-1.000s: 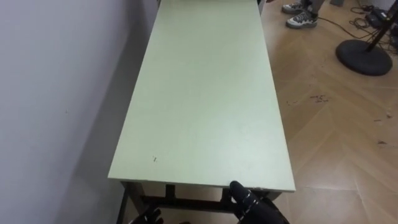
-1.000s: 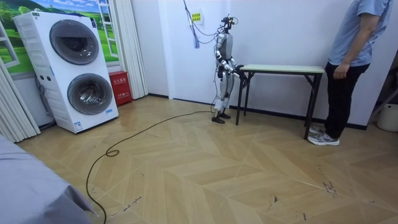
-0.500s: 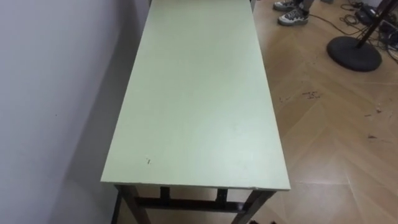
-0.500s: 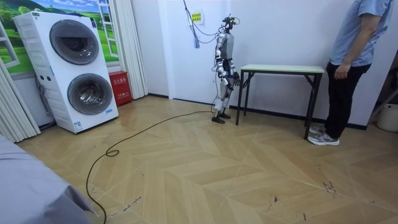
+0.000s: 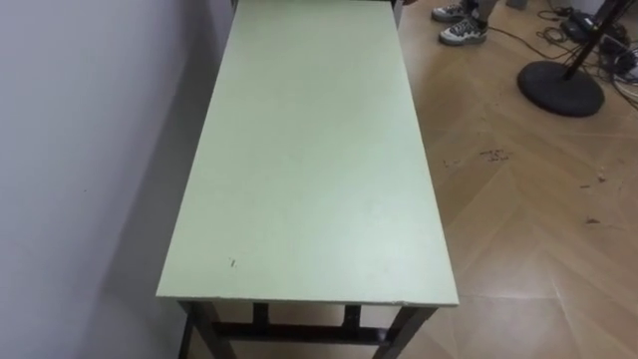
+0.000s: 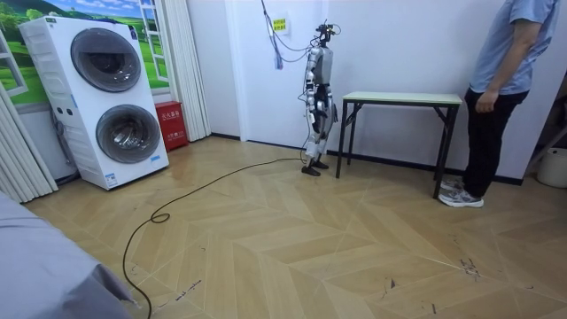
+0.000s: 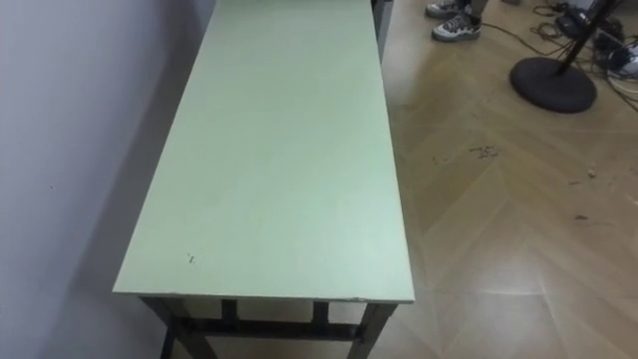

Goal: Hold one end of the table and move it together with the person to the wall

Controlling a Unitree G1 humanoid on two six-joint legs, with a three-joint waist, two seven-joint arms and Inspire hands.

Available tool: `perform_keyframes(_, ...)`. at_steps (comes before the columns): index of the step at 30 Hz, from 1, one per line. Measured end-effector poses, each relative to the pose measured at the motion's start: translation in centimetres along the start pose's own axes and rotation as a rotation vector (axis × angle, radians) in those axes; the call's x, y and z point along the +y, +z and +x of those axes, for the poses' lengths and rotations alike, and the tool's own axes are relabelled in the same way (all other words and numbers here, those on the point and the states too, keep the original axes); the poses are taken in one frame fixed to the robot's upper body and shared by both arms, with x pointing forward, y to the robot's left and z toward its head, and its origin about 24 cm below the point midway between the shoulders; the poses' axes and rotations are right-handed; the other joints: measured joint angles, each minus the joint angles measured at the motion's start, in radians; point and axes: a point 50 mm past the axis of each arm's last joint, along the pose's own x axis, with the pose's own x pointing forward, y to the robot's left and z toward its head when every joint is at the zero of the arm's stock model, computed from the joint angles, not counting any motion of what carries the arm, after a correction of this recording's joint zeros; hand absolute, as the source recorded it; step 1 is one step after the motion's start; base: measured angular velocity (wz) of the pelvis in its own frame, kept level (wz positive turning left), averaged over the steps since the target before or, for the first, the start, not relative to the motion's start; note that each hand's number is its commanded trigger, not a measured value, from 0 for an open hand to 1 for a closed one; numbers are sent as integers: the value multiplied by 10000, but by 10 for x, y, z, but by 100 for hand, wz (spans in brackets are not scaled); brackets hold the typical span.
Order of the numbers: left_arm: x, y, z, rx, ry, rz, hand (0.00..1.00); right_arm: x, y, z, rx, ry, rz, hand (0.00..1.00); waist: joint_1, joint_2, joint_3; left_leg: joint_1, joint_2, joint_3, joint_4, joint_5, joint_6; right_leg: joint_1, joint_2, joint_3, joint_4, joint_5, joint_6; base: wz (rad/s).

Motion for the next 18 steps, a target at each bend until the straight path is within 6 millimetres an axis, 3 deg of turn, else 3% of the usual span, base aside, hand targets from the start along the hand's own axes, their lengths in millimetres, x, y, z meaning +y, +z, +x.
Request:
perform_keyframes(6, 6, -3, -1, 37, 699, 650, 0, 1, 0, 1, 126, -65, 158, 0, 0, -21, -11, 72, 58, 41, 30, -14, -31, 125, 49, 29, -29, -22, -40, 0)
perform_keyframes(7, 5, -3, -1, 36, 829, 776, 0, 1, -1, 1, 197, -61, 156, 0, 24, -57, 29, 174, 61, 46, -1, -23, -43, 161, 53, 28, -78, -25, -45, 0)
perform_keyframes(18, 5, 1, 0, -44, 1465, 1884, 0, 3, 0, 3, 582, -145, -136, 0, 38, -143, 11, 199, 120, 111, 17, -119, -85, 214, 99, -41, -167, -26, -58, -1)
